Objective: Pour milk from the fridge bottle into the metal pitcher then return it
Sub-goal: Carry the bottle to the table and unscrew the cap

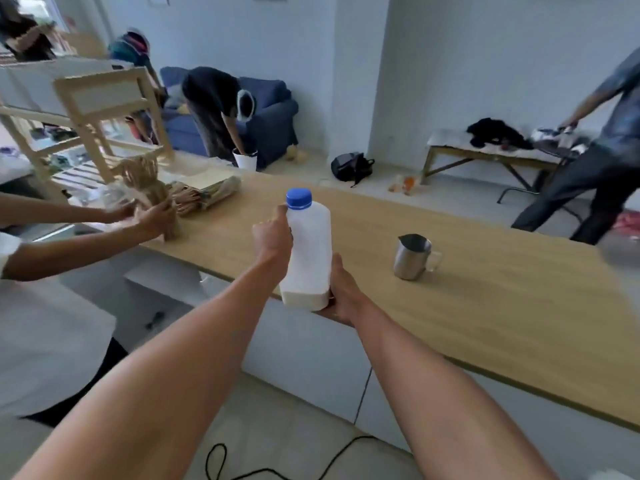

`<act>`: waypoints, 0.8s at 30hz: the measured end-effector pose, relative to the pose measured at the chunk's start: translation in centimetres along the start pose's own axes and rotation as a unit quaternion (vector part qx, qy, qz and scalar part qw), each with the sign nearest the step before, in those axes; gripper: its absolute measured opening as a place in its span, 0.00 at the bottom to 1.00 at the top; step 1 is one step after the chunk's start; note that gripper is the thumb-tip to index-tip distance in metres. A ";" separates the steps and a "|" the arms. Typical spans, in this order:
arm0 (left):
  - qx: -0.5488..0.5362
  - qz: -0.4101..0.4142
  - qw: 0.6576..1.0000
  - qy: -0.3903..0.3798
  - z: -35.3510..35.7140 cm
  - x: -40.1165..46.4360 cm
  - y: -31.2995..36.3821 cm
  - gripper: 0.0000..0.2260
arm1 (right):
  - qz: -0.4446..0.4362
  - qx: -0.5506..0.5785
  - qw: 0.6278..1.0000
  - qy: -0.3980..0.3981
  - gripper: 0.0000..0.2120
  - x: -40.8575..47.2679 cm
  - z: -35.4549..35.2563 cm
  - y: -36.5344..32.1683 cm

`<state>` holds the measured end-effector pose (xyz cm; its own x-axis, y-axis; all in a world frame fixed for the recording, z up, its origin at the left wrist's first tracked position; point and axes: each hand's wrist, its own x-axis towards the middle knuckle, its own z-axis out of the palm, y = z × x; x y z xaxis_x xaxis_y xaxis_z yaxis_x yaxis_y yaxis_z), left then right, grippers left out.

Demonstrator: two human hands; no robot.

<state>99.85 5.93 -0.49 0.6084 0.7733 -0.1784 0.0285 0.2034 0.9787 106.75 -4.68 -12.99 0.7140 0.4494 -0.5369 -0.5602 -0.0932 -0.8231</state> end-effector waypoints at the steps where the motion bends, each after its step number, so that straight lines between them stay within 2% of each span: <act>1: 0.003 -0.003 1.000 -0.017 1.6 0.1 -0.3 0.17 | 0.000 0.011 1.000 0.019 0.34 0.1 -1.2 -0.4; 5: 0.011 -0.025 0.996 -0.079 6.7 0.6 -1.7 0.17 | -0.013 0.017 0.994 0.105 0.31 0.1 -5.5 -1.3; 12: 0.033 -0.052 0.984 -0.169 12.0 2.1 -4.1 0.13 | -0.018 0.023 0.984 0.177 0.26 1.8 -10.1 -1.4; 16: 0.048 -0.052 0.976 -0.207 14.0 3.9 -5.0 0.08 | -0.017 0.024 0.975 0.220 0.28 3.5 -10.7 -1.8; 20: 0.037 -0.073 0.972 -0.221 14.8 6.2 -6.6 0.17 | -0.016 0.040 0.970 0.238 0.29 5.2 -10.5 -2.2; 24: 0.042 -0.061 0.968 -0.240 15.6 8.3 -8.1 0.25 | -0.005 0.044 0.965 0.259 0.31 7.9 -10.8 -1.9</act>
<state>117.02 1.29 -8.33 0.8942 0.3751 -0.2445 0.1747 0.2105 0.9619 118.00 -10.53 -17.72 0.8208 -0.0564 -0.5685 -0.5696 -0.0050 -0.8219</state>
